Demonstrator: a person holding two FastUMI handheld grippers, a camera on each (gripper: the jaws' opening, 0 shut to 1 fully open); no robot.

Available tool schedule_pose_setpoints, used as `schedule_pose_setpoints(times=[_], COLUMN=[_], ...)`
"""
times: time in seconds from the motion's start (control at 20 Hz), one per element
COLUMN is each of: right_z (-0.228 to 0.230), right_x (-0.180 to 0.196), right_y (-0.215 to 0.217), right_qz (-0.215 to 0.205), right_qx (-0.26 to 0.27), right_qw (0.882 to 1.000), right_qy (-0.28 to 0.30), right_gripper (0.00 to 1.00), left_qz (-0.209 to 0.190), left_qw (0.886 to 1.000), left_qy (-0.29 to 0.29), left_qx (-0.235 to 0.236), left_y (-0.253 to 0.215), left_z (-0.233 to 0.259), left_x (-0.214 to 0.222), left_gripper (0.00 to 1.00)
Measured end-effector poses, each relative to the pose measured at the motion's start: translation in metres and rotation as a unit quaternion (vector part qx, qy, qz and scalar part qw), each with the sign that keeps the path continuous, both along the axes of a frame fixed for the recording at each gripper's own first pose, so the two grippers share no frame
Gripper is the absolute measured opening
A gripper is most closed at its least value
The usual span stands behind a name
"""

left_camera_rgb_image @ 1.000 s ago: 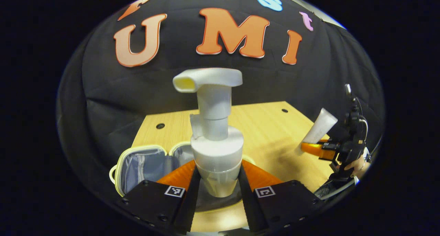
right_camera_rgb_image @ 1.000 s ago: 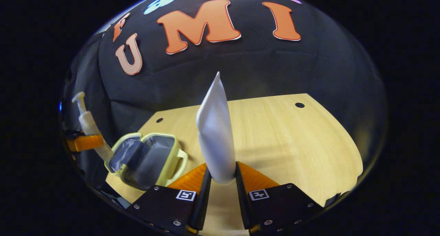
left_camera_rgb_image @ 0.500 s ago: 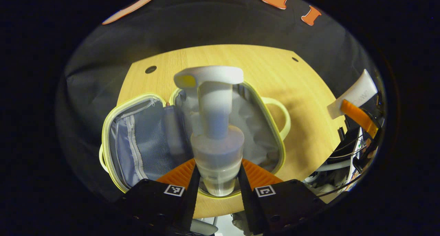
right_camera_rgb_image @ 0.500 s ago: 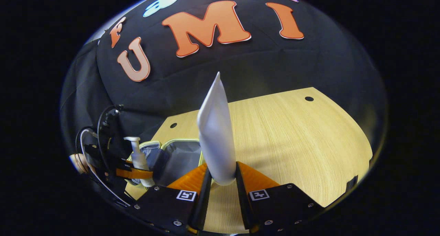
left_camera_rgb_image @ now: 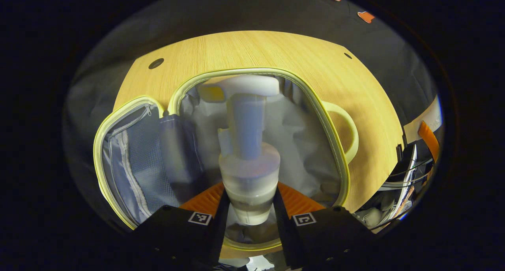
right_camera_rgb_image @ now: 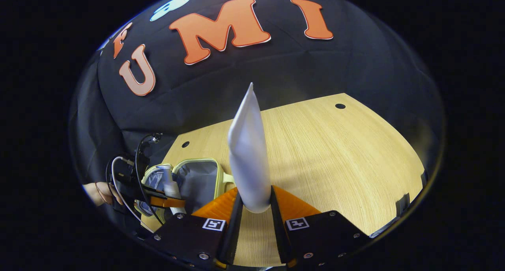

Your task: First open the suitcase, pack the skin care products into it, and then close the suitcase.

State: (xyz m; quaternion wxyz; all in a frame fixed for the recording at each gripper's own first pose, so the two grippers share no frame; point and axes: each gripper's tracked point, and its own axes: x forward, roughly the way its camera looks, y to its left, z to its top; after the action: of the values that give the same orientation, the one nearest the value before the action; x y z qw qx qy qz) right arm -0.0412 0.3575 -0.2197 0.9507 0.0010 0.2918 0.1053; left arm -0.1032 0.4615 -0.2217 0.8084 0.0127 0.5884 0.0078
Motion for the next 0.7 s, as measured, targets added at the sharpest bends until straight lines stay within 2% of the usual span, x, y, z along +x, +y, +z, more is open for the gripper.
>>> schedule_pose_setpoints(times=[0.1, 0.15, 0.2, 0.3, 0.45, 0.7], right_z=[-0.001, -0.001, -0.001, -0.002, -0.001, 0.002], right_x=[0.003, 0.004, 0.004, 0.004, 0.003, 0.000], right_y=[0.002, 0.004, 0.007, 0.014, 0.029, 0.076], right_qz=[0.000, 0.000, 0.003, 0.011, 0.029, 0.080], right_qx=[0.000, 0.002, 0.004, -0.001, -0.005, -0.016], right_qw=[1.000, 1.000, 1.000, 1.000, 0.999, 0.996], right_qy=[0.002, 0.005, 0.006, 0.008, 0.013, 0.035], right_gripper=[0.42, 0.42, 0.42, 0.42, 0.42, 0.41], left_qz=[-0.002, -0.007, -0.008, -0.015, -0.023, -0.023], left_qw=[1.000, 1.000, 1.000, 0.999, 0.997, 0.989], left_qy=[-0.003, -0.009, -0.016, -0.032, -0.063, -0.138], left_qx=[0.003, 0.007, 0.010, 0.019, 0.040, 0.049], left_y=[0.001, 0.001, 0.002, 0.004, 0.009, 0.012], left_z=[0.000, 0.005, 0.007, 0.017, 0.034, 0.085], left_x=[0.002, 0.006, 0.008, 0.013, 0.016, 0.011], left_gripper=[0.61, 0.66, 0.73, 0.99, 0.99, 0.99])
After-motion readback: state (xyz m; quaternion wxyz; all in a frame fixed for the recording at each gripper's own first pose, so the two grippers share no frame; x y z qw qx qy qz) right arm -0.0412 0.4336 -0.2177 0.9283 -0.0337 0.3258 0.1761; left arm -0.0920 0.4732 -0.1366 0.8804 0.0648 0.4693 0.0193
